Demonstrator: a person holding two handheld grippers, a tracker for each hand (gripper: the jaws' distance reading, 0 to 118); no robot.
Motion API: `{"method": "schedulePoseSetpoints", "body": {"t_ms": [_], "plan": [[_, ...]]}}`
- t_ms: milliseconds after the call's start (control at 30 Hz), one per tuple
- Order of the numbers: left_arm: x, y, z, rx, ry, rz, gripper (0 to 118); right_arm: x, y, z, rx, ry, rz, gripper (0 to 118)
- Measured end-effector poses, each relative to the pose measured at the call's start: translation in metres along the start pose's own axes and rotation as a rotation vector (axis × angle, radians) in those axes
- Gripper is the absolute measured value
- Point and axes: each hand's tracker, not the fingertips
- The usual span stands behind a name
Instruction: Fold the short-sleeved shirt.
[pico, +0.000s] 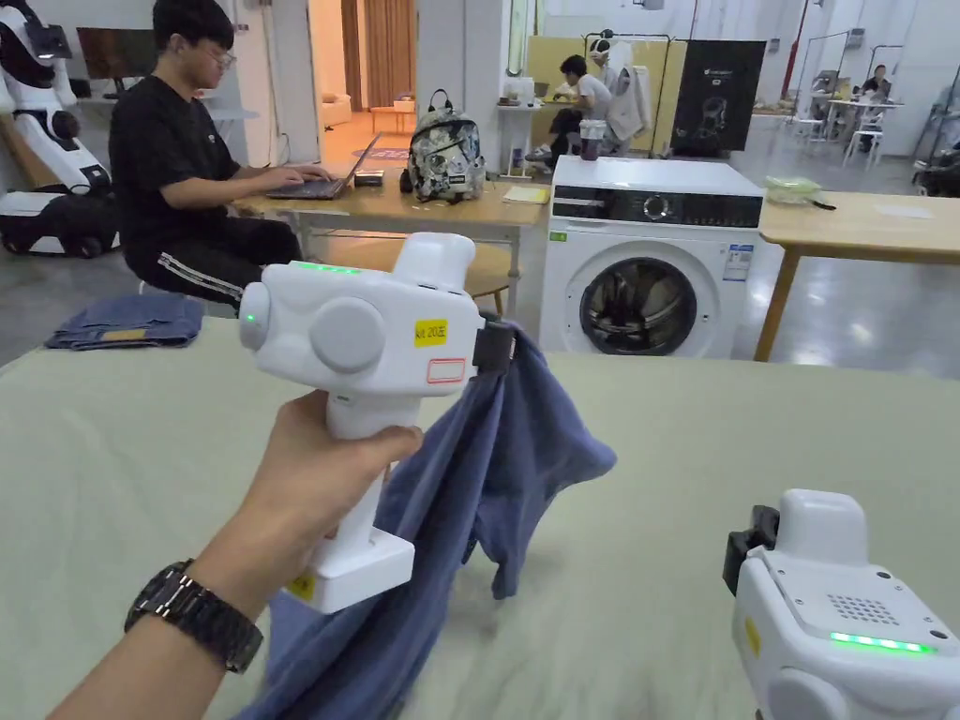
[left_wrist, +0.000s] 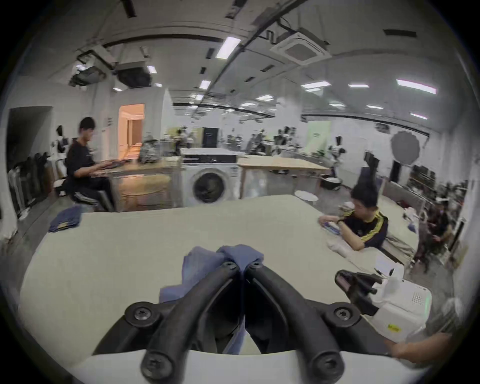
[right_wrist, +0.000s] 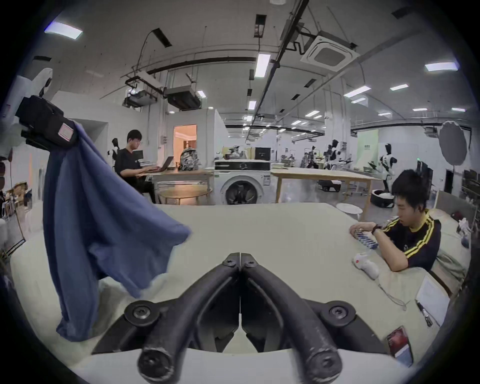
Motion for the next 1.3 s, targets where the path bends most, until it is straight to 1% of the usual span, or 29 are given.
{"method": "schedulePoseSetpoints", "body": {"t_ms": [67, 167, 233, 333, 433, 467, 500, 533, 667, 733, 833, 933, 1033, 1167, 1200, 1233, 1267, 1300], "plan": [[0.028, -0.006, -0.032, -0.04, -0.025, -0.031, 0, 0.018, -0.001, 0.004, -0.004, -0.035, 0.004, 0], [0.056, -0.03, -0.074, -0.131, -0.114, 0.033, 0, 0.041, -0.005, 0.009, -0.016, -0.073, -0.003, 0], [0.075, -0.052, -0.099, -0.193, -0.114, 0.01, 0, 0.053, -0.009, 0.014, -0.026, -0.096, -0.003, 0], [0.092, -0.09, -0.124, -0.28, -0.135, 0.017, 0, 0.068, -0.018, 0.018, -0.05, -0.12, -0.007, 0], [0.102, -0.123, -0.131, -0.312, -0.148, 0.028, 0, 0.078, -0.028, 0.021, -0.08, -0.137, -0.01, 0], [0.104, -0.131, -0.131, -0.313, -0.147, 0.03, 10, 0.081, -0.031, 0.021, -0.088, -0.142, -0.013, 0], [0.104, -0.135, -0.13, -0.315, -0.147, 0.036, 31, 0.082, -0.033, 0.022, -0.095, -0.144, -0.014, 0], [0.103, -0.14, -0.126, -0.321, -0.139, 0.052, 38, 0.082, -0.035, 0.021, -0.102, -0.145, -0.016, 0], [0.089, -0.147, -0.108, -0.303, -0.145, 0.108, 40, 0.078, -0.036, 0.02, -0.116, -0.138, -0.021, 0], [0.079, -0.147, -0.091, -0.25, -0.124, 0.142, 40, 0.073, -0.034, 0.02, -0.113, -0.126, -0.023, 0], [0.064, -0.147, -0.063, -0.131, -0.062, 0.146, 40, 0.063, -0.03, 0.02, -0.099, -0.109, -0.018, 0], [0.052, -0.149, -0.037, -0.051, 0.014, 0.111, 40, 0.052, -0.025, 0.019, -0.085, -0.09, -0.012, 0], [0.04, -0.155, -0.019, -0.064, 0.012, 0.105, 40, 0.043, -0.022, 0.017, -0.081, -0.066, -0.015, 0], [0.023, -0.17, 0.002, -0.073, 0.091, 0.105, 40, 0.032, -0.022, 0.016, -0.072, -0.044, -0.014, 0], [0.02, -0.174, 0.007, -0.075, 0.153, 0.095, 35, 0.029, -0.022, 0.016, -0.07, -0.04, -0.012, 0], [0.016, -0.178, 0.011, -0.073, 0.196, 0.086, 24, 0.026, -0.023, 0.016, -0.067, -0.037, -0.009, 0], [0.011, -0.183, 0.017, -0.068, 0.218, 0.082, 11, 0.024, -0.023, 0.017, -0.067, -0.032, -0.007, 0], [0.008, -0.188, 0.022, -0.06, 0.25, 0.076, 2, 0.022, -0.024, 0.017, -0.066, -0.024, -0.005, 0]]}}
